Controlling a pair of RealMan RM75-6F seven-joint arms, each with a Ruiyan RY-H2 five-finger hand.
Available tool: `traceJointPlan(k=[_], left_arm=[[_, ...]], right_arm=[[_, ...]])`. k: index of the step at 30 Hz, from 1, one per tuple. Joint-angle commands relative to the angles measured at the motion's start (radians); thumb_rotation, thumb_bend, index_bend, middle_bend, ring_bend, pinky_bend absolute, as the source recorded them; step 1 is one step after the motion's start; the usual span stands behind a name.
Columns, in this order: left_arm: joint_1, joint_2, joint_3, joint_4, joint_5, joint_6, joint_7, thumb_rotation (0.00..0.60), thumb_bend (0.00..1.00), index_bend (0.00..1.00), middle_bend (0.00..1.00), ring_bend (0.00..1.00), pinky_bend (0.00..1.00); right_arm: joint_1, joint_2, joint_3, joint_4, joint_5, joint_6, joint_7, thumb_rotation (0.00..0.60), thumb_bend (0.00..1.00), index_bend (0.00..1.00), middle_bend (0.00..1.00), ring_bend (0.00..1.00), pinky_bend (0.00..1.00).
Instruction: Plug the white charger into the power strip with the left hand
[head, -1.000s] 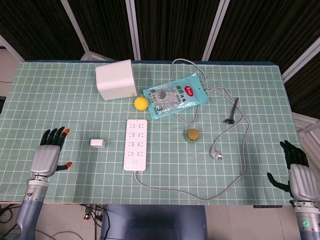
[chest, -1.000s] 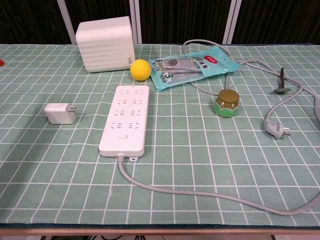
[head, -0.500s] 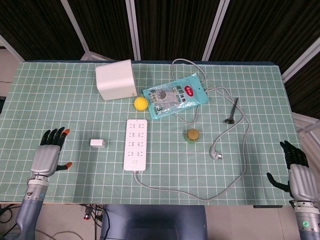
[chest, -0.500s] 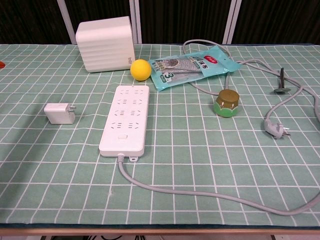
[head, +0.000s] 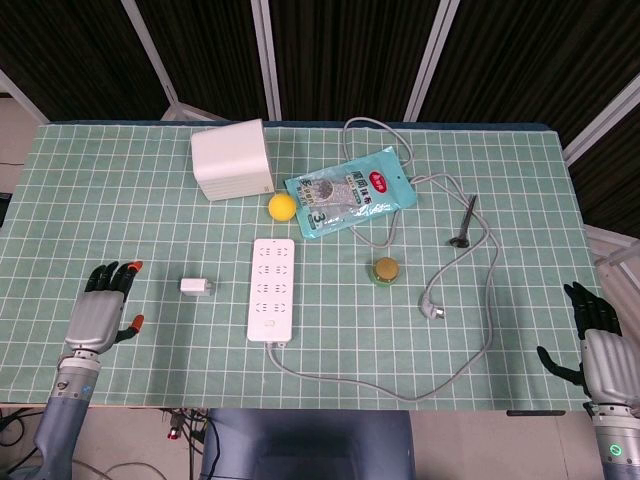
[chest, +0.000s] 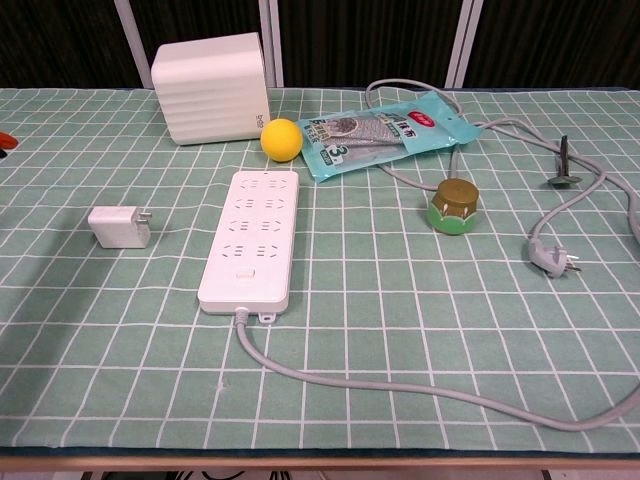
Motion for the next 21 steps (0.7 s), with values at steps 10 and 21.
traceJointPlan(k=[10, 21], left_arm=[[-0.076, 0.049, -0.008, -0.119, -0.195, -0.079, 0.225, 0.6, 0.37, 0.04, 0.35, 0.29, 0.42], [-0.18, 0.054, -0.015, -0.176, -0.437, -0.145, 0.358, 0.6, 0.38, 0.08, 0.6, 0.5, 0.53]], right_arm=[[0.0, 0.001, 0.0, -0.003, 0.004, -0.003, -0.002, 0.6, 0.34, 0.0, 0.0, 0.0, 0.0], [0.0, 0.002, 0.001, -0.004, 0.004, -0.005, 0.002, 0.6, 0.34, 0.0, 0.0, 0.0, 0.0]])
